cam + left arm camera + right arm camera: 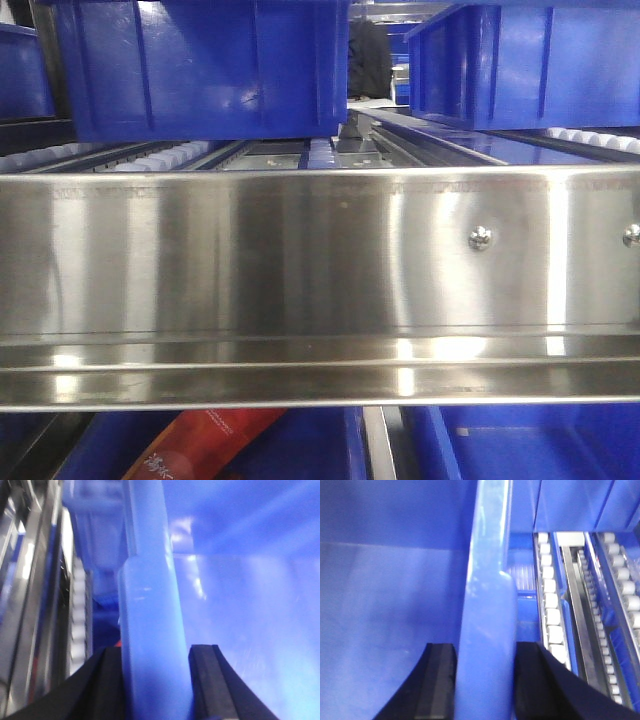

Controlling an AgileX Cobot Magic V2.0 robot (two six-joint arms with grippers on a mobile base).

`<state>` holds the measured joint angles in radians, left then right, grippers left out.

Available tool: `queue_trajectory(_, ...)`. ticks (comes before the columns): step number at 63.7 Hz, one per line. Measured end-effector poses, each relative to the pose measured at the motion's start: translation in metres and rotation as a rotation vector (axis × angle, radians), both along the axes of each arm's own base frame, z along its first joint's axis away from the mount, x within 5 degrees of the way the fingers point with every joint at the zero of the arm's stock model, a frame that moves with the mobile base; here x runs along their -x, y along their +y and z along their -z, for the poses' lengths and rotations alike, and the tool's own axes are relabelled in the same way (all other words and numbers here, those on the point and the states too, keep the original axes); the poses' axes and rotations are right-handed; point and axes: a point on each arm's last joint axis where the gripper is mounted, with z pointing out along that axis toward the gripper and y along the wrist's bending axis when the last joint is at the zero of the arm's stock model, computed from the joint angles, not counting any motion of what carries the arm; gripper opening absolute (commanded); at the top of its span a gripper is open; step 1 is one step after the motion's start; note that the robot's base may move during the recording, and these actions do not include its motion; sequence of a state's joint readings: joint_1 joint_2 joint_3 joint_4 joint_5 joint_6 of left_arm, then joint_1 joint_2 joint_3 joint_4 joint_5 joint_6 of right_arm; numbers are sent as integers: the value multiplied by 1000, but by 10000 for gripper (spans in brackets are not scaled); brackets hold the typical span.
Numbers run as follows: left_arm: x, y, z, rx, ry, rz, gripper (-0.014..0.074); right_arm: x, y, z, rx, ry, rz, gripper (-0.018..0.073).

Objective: Move blue bin to conveyor side

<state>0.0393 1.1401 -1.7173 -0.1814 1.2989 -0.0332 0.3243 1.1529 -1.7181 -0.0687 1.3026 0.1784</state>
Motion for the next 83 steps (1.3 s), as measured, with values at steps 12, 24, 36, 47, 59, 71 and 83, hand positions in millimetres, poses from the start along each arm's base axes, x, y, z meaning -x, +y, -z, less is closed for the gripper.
queue_trajectory(12,17,0,10,3,19,-12,-18,5,0,1,-10,2,-11,-78)
queue_trajectory(24,21,0,12,3,21,-14,-18,5,0,1,-11,5,-15,-78)
queue_trajectory(36,21,0,12,3,21,-14,-18,11,-1,-1,-16,-8,-15,-78)
queue_trajectory(47,21,0,12,5,21,-13,-18,12,-2,-2,-17,-12,-15,-78)
queue_trajectory(59,21,0,12,6,21,-12,-18,12,-2,-2,-17,-10,-15,-78)
queue_trajectory(71,21,-1,12,10,15,-10,-18,12,-2,-2,-15,-11,-14,-78)
queue_trajectory(83,20,-1,10,18,-2,-7,-18,12,-3,-2,-6,-14,-6,-78)
